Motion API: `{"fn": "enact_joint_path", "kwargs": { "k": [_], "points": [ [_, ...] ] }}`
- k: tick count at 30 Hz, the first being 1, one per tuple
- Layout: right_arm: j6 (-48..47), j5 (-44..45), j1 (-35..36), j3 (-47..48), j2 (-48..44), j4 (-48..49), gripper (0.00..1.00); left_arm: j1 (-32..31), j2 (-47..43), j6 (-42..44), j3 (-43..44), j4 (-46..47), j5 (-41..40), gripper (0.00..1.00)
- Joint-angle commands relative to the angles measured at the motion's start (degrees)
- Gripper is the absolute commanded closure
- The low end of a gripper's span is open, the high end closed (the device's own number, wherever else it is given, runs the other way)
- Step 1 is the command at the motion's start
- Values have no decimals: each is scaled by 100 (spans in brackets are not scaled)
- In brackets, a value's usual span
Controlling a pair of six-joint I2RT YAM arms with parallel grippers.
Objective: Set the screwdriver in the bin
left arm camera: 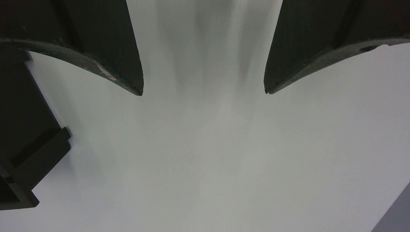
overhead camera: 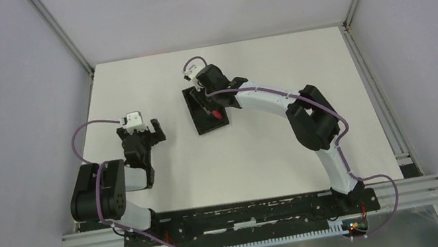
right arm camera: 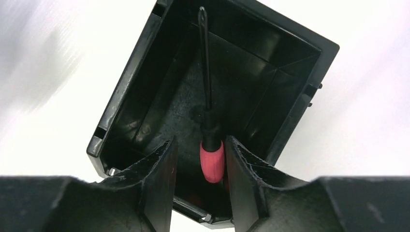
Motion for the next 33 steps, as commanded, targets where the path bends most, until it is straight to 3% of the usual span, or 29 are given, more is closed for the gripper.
{"fn": "enact_joint_path", "kwargs": {
  "k": [1,9,11,12,13,22,29,33],
  "points": [
    [101,-60,43,382,-210,103,50,-20,6,92,33,303,-13,0],
    [173,224,37,292,-1298,327,45,-23,2,93,33,303,-7,0],
    [67,342,37,61,-1651,454,27,-20,6,96,33,303,-13,0],
    [9,423,40,-114,-1830,533,6,-18,10,97,33,303,-13,0],
    [-81,532,41,-331,-2054,639,2,-24,3,94,33,303,-10,0],
    [-1001,1720,21,-2691,-4216,2053,2,-16,2,90,33,303,-13,0],
    [-1753,2619,-77,-5489,-6048,3630,2,-22,2,94,33,303,-12,0],
    [-1472,2396,-604,-6728,-6739,3818,2,-19,2,94,33,303,-10,0]
  ]
}}
